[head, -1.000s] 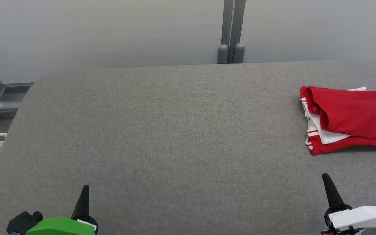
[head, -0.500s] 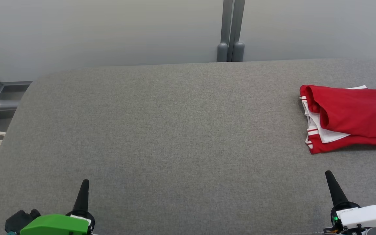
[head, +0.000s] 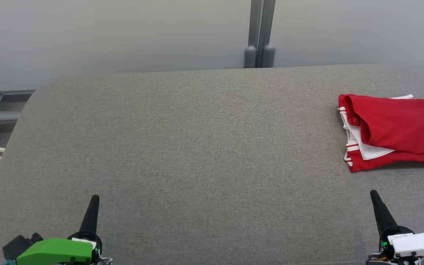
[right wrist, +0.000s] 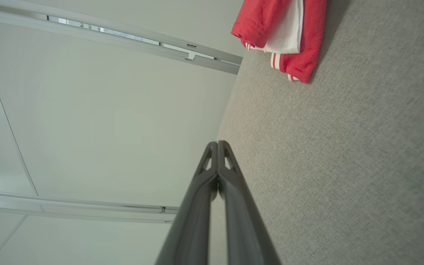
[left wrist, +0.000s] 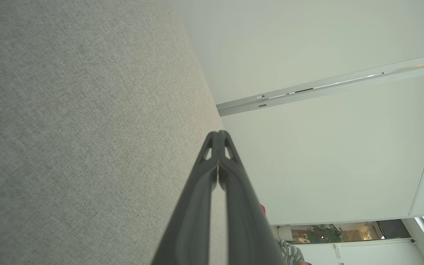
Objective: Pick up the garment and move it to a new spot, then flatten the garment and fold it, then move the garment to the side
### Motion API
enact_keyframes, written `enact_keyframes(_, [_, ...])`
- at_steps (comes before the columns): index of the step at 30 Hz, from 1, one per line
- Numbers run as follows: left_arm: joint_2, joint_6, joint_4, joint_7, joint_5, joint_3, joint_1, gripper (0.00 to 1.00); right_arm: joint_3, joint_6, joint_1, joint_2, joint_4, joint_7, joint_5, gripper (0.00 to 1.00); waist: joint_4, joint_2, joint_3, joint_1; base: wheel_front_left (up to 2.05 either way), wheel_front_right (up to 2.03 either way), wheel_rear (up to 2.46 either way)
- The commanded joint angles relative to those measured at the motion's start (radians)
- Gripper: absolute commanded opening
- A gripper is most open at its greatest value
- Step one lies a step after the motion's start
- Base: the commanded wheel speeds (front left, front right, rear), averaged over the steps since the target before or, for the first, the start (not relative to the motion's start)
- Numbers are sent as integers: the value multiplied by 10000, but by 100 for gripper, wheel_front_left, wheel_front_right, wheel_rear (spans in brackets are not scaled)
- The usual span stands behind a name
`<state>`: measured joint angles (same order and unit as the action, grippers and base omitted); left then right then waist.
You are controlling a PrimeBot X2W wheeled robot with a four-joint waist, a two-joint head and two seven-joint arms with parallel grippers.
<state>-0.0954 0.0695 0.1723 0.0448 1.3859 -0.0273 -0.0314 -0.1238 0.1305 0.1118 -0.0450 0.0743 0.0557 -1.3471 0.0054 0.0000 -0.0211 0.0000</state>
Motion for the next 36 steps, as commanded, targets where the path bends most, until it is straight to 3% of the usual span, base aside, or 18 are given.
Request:
enact_keyframes(1, [30,107,-102,93,271,122,216,0,-53,3,38,-59,-157,50,-293,0,-3,0,11,0,0,0,0])
enact_keyframes(36, [439,627,-366,796,2299,766,402,0,-254,4,173,-73,-606,387,-2845,0,-50,0,201,0,0,0,0])
